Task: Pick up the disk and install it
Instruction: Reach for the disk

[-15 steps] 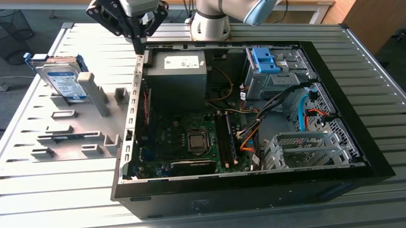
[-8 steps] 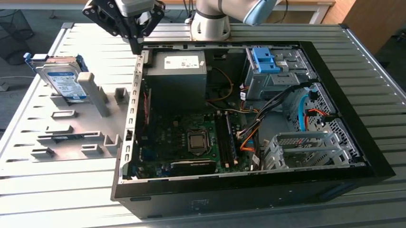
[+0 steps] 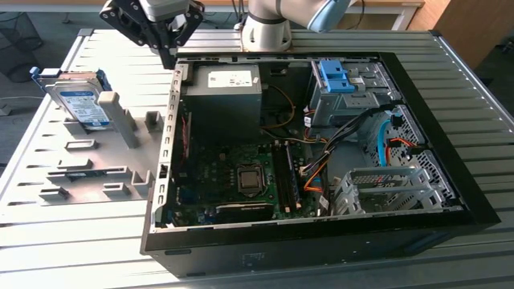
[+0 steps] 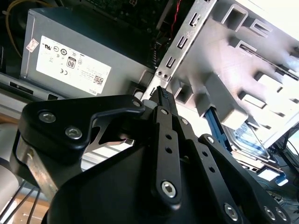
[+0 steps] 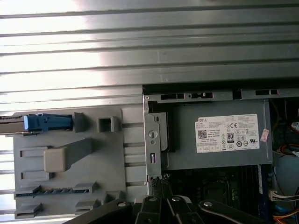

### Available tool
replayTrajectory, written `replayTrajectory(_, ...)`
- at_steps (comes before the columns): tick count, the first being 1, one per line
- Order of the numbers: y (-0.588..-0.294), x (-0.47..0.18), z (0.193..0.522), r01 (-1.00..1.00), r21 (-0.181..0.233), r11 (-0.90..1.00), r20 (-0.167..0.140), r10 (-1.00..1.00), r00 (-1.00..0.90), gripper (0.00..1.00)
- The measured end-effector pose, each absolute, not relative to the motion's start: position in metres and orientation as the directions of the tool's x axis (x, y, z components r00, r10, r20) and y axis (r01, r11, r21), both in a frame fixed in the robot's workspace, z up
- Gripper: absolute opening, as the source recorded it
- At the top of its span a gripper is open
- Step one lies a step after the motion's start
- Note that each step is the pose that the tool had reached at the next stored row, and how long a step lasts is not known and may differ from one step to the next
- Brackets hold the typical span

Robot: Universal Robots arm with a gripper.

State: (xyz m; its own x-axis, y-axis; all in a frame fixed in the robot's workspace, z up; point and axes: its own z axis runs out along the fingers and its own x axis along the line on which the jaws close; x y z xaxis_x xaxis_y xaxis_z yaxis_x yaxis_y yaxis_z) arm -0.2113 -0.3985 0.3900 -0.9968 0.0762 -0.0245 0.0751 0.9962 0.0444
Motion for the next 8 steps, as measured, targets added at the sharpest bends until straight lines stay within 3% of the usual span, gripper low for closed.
replayTrajectory(8, -0.3983, -0.2175, 0.3898, 0.075, 0.044, 0.996, -0.024, 0.076, -0.997, 0.11)
